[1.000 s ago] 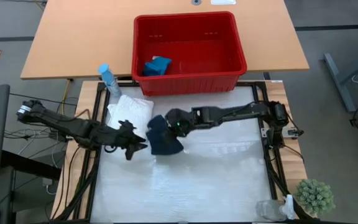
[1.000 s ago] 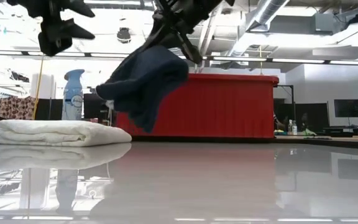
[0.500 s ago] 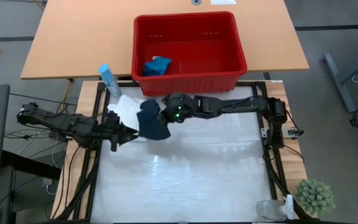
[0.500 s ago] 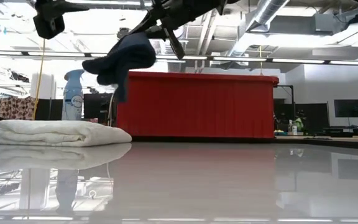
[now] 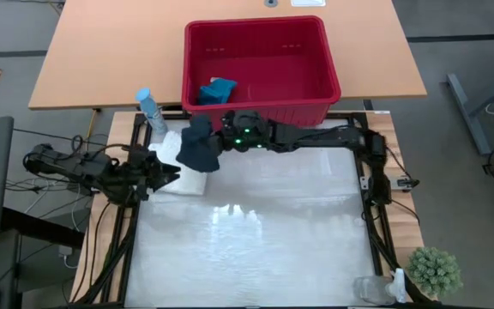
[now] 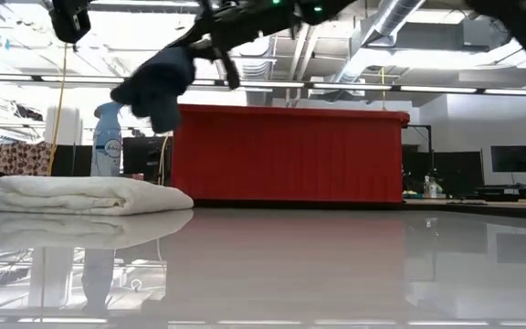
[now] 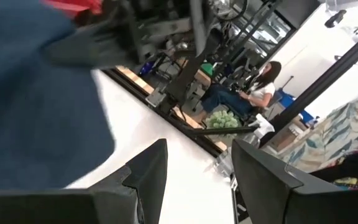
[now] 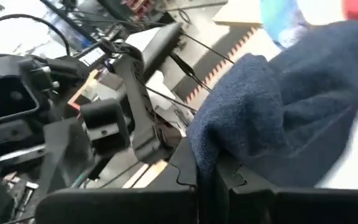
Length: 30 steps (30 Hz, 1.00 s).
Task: Fold Laundry from Bin
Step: Stack the black shorts on the white shirt
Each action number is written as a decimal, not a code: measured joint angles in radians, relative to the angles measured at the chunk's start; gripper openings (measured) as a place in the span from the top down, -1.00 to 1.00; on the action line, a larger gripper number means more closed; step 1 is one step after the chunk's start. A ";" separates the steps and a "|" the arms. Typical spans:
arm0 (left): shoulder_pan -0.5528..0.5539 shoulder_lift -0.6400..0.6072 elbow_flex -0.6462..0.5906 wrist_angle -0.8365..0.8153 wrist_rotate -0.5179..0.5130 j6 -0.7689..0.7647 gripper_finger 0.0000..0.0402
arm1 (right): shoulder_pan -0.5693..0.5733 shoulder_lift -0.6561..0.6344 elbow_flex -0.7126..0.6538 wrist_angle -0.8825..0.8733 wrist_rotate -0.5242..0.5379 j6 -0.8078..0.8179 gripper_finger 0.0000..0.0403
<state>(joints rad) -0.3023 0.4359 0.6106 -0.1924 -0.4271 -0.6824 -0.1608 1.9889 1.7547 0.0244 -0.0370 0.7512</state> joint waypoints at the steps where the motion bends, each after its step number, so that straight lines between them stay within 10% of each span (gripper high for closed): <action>1: 0.000 -0.004 0.000 0.001 0.000 0.005 0.16 | 0.000 0.031 0.044 0.004 -0.004 -0.016 0.85; 10: -0.002 -0.020 0.000 0.035 0.034 0.012 0.16 | -0.019 0.348 0.592 -0.126 -0.122 -0.050 0.85; 30: -0.003 -0.059 0.037 0.026 0.041 0.113 0.16 | -0.041 0.615 0.604 0.315 -0.103 0.157 0.85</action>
<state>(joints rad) -0.3054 0.3767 0.6476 -0.1663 -0.3860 -0.5690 -0.2016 2.6040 2.3592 0.3397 -0.1396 0.9083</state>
